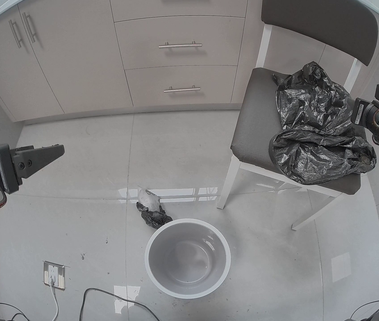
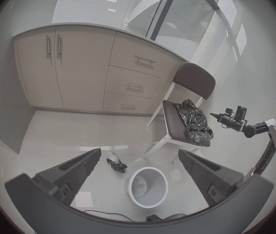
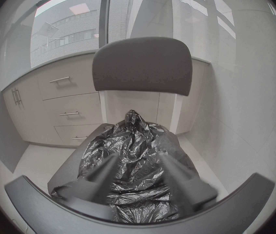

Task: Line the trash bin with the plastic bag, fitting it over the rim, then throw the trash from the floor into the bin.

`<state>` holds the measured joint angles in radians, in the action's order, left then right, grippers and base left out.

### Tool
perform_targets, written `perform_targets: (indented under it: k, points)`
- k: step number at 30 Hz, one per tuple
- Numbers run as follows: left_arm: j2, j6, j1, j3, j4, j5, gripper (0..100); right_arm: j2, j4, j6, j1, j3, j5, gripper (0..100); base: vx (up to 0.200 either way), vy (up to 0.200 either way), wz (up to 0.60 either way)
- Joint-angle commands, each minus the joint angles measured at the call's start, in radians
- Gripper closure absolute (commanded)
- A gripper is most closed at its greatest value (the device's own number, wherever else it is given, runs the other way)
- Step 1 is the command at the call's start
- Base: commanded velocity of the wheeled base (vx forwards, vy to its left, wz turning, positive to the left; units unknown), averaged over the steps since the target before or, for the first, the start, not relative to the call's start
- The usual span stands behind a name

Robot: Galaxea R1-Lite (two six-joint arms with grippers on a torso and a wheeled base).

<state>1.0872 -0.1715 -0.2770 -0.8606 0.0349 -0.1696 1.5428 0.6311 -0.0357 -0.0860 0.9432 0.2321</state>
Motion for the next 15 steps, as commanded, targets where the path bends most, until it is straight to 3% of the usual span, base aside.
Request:
perform_targets:
  k: [1,4,6,7,9,10,11,12,15]
  points:
    - [0.019,0.0,-0.004,0.005,0.002,-0.001,0,0.036,-0.01,-0.024,0.022,0.006,0.0,0,0.0,0.0,0.0]
    - [0.0,0.0,-0.004,0.022,0.0,-0.001,0,0.031,-0.027,-0.148,0.043,0.006,0.0,0,0.0,0.0,0.0]
    - [-0.003,0.0,-0.004,0.023,0.0,-0.001,0,0.03,-0.031,-0.177,0.045,0.006,0.0,0,0.0,0.0,0.0]
    - [-0.009,-0.006,-0.002,0.026,0.0,0.001,0,0.013,-0.097,-0.326,0.06,0.012,-0.016,0,0.0,0.0,0.0]
    - [-0.009,-0.006,-0.001,0.028,0.002,0.001,0,-0.004,-0.165,-0.403,0.084,0.026,-0.048,0,0.0,0.0,0.0]
    - [-0.009,-0.006,-0.001,0.029,0.002,0.001,0,-0.004,-0.168,-0.408,0.089,0.028,-0.053,0,0.0,0.0,0.0]
    - [-0.009,-0.006,0.004,0.035,0.0,0.001,0,-0.015,-0.191,-0.438,0.129,0.029,-0.117,0,0.0,0.0,0.0]
    - [-0.009,-0.006,0.004,0.035,0.0,0.001,0,-0.015,-0.191,-0.438,0.129,0.029,-0.117,0,0.0,0.0,0.0]
    - [-0.023,-0.006,0.006,0.045,0.0,0.001,0,-0.03,-0.189,-0.291,0.226,0.003,-0.152,0,0.0,0.0,0.0]
